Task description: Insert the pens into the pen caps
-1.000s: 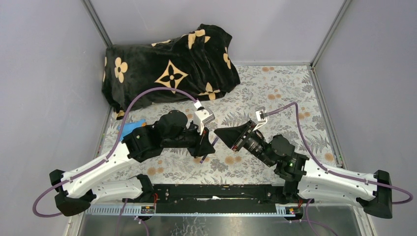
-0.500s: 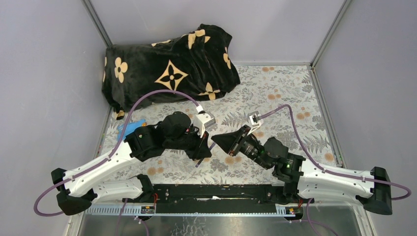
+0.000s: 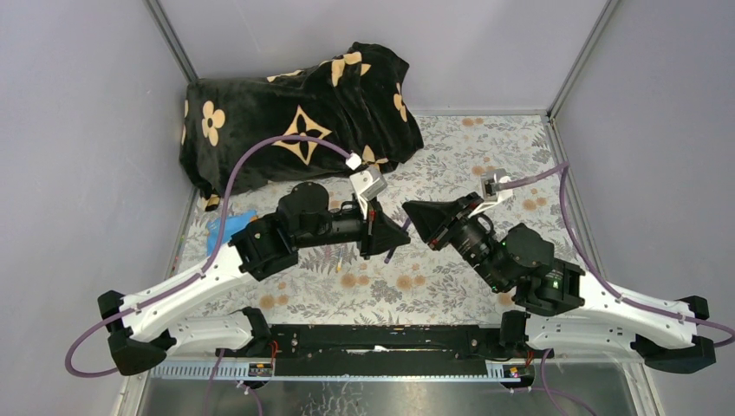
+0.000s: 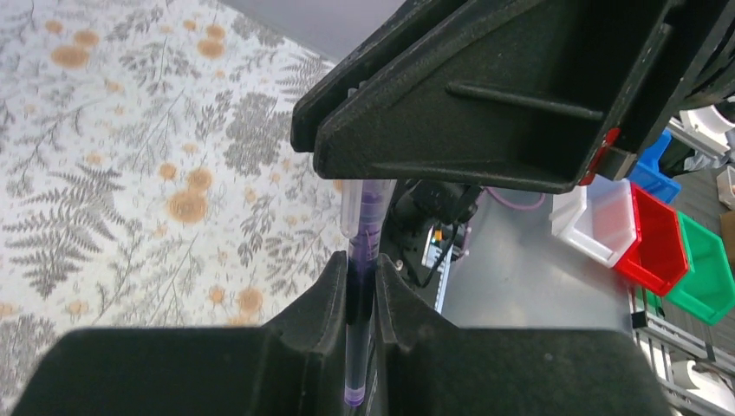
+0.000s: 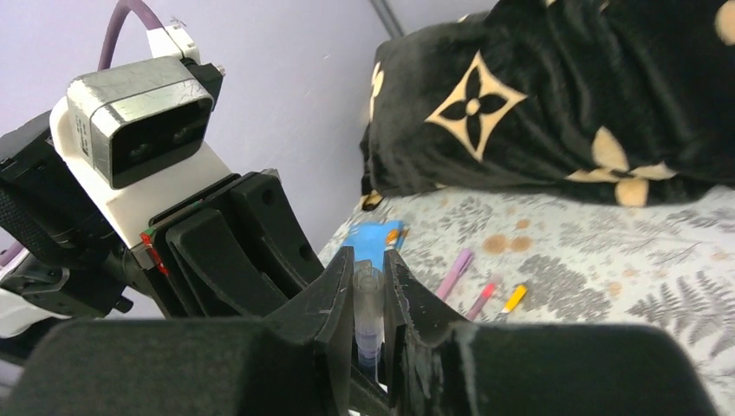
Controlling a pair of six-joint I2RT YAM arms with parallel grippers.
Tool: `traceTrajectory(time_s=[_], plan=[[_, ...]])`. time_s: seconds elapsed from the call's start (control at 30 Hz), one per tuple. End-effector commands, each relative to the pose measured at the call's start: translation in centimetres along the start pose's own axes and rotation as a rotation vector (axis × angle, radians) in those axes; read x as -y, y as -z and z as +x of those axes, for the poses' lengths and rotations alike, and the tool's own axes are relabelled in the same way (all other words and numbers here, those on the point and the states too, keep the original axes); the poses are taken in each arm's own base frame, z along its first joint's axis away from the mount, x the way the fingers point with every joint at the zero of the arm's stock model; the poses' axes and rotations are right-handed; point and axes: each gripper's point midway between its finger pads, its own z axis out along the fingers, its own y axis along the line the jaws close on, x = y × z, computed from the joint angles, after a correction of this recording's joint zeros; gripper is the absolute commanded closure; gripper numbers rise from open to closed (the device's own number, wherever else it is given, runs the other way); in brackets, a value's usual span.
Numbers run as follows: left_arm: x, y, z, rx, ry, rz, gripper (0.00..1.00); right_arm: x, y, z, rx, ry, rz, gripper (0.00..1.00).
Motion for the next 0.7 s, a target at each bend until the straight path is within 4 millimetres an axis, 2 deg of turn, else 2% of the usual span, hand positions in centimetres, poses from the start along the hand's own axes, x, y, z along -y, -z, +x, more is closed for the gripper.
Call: traceTrajectory(time_s=[0.0, 0.07, 0.17, 0.27, 0.33, 0.4, 0.5, 0.67], plan=[[2.0, 1.2, -12.5, 0.461, -0.097, 0.049, 1.00, 0.1, 0.9, 1.4, -0.065, 0.213, -0.024, 0.85], [1.8, 1.0, -12.3, 0.458, -0.094, 0.043, 1.00, -1.2, 0.7, -2.2, 0.048, 0.223, -0.049, 0.76], [1.6, 0.6, -12.1, 0.448, -0.095, 0.042, 1.00, -3.7, 0.6, -6.3, 0.124, 0.268, -0.098, 0.62], [1.6, 0.5, -12.1, 0.449, -0.093, 0.045, 1.00, -4.5, 1.0, -8.7, 0.177, 0.290, -0.115, 0.55], [1.5, 0.6, -11.9, 0.441, -0.095, 0.040, 1.00, -3.9, 1.6, -9.7, 0.207, 0.291, -0.093, 0.50], [1.1, 0.8, -11.6, 0.433, -0.094, 0.015, 1.00, -3.2, 2.2, -10.3, 0.233, 0.284, -0.075, 0.41], [-0.2, 1.0, -10.6, 0.416, -0.082, -0.048, 1.00, -2.0, 2.8, -10.0, 0.236, 0.284, -0.050, 0.36], [-5.1, 1.5, -7.7, 0.373, -0.003, -0.279, 1.00, 1.9, 2.5, -7.3, 0.135, 0.355, 0.130, 0.31]])
